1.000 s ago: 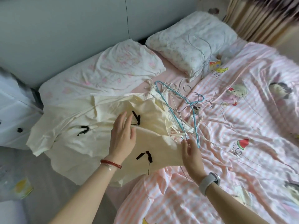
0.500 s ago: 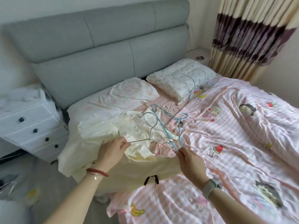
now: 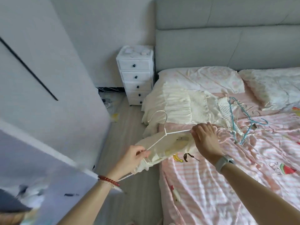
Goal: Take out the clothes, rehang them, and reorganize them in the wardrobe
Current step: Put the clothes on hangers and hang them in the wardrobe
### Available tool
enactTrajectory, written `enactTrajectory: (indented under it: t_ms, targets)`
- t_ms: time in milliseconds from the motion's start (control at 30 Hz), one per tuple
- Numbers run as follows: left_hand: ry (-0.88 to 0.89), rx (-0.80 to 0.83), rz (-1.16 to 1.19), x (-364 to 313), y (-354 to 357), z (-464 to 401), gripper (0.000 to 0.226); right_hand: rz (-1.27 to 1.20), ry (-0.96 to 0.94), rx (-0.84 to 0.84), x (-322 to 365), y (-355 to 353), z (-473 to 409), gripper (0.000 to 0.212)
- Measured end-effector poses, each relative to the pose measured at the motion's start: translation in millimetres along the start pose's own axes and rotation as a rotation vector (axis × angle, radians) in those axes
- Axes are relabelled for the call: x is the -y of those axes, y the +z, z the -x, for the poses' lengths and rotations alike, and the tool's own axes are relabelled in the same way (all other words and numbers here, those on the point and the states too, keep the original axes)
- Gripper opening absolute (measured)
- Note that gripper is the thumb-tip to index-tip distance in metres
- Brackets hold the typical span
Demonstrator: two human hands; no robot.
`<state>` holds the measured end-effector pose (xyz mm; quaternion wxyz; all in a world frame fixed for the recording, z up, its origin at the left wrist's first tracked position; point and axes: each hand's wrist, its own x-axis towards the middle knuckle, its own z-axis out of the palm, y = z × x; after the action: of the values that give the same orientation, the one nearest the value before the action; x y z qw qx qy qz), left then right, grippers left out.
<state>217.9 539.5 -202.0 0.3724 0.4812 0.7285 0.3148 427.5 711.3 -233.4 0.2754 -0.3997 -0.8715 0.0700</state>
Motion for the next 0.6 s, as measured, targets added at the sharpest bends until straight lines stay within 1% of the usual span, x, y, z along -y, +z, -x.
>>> enactTrajectory:
  t_ms: [67, 167, 233, 400, 467, 500, 533, 567, 600]
  targets:
    - [-0.026, -0.032, -0.021, 17, -11, 35, 0.024, -0.028, -0.088, 0.113, 24, 7, -3, 0.027]
    - [-0.092, -0.09, -0.03, 48, -27, 88, 0.024, -0.059, -0.216, 0.296, 65, 23, -2, 0.017]
    - [-0.159, -0.165, -0.02, 72, -37, 126, 0.024, -0.074, -0.31, 0.38, 99, 34, 4, 0.012]
    - [-0.396, -0.548, 0.005, 126, -58, 232, 0.024, -0.189, -0.481, 0.624, 202, 58, 41, 0.026]
    - [-0.489, -0.717, -0.072, 141, -67, 281, 0.024, -0.264, -0.552, 0.738, 246, 61, 67, 0.026]
    - [-0.527, -0.821, -0.146, 147, -70, 306, 0.028, -0.325, -0.608, 0.785, 267, 60, 81, 0.024]
    - [-0.541, -0.925, -0.235, 151, -73, 332, 0.038, -0.392, -0.67, 0.828, 288, 59, 95, 0.022]
    - [-0.545, -0.994, -0.311, 154, -74, 357, 0.049, -0.447, -0.723, 0.87, 308, 56, 107, 0.018]
    - [-0.56, -1.031, -0.357, 158, -73, 381, 0.055, -0.483, -0.769, 0.906, 329, 53, 120, 0.015]
